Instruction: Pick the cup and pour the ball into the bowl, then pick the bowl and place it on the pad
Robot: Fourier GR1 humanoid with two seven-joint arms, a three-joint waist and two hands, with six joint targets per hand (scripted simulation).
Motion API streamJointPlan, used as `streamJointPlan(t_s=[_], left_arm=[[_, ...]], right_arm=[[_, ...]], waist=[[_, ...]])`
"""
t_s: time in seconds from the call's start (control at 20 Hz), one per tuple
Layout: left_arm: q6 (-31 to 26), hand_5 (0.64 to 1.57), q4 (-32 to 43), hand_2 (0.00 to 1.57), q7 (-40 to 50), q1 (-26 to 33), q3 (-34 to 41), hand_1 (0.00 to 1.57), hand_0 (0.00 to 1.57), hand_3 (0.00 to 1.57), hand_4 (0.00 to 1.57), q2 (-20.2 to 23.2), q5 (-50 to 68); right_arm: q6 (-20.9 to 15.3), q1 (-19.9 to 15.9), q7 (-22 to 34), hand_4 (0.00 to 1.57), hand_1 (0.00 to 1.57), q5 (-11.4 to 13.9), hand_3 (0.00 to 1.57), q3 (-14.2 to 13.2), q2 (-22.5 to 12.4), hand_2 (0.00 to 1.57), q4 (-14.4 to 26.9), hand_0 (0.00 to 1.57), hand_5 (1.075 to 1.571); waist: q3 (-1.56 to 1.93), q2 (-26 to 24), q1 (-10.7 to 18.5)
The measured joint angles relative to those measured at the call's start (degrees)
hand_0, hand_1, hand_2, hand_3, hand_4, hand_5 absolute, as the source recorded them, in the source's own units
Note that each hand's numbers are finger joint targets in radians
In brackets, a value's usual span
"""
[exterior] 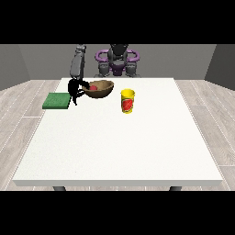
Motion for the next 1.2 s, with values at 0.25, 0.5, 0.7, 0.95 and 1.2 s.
streamJointPlan(t_s=[0.25,0.5,0.7,0.95,1.2], left_arm=[[-1.4,1.568,5.4,0.0,-2.3,2.9,1.8,0.0,0.0,0.0,0.72,1.9,-0.9],[-2.2,1.566,8.1,0.0,-4.3,4.7,2.9,0.0,0.0,0.0,0.7,3.4,-1.3],[-3.1,1.564,8.3,0.0,-5.5,5.1,3.9,0.0,0.0,0.0,0.69,4.3,-0.5],[-3.2,1.557,10.2,0.0,-10.0,4.8,4.9,0.0,0.0,0.0,0.7,6.0,-1.5],[-1.5,1.559,7.5,0.0,-11.1,3.9,4.4,0.0,0.0,0.0,0.67,6.2,-1.9]], right_arm=[[-2.1,-3.1,15.0,1.03,1.57,0.8,1.57,1.5,-4.7,1.57,-3.0,1.57,1.541],[-1.0,-6.0,21.9,0.99,1.57,2.2,1.57,1.7,-11.3,1.57,-3.4,1.57,1.568],[2.5,-7.5,20.6,1.0,1.57,2.7,1.43,-0.4,-18.1,1.57,-0.5,1.57,1.57],[4.2,-11.8,19.1,1.0,1.57,2.1,1.43,-2.1,-21.5,1.57,1.7,1.57,1.57],[7.0,-15.6,14.5,0.99,1.57,0.8,0.37,-5.2,-24.9,1.57,8.3,1.57,1.57]], waist=[[0.5,-2.9,-3.8],[0.67,-3.8,-6.1],[0.73,-1.5,-6.1],[0.76,3.1,-6.8],[0.82,7.7,-6.2]])
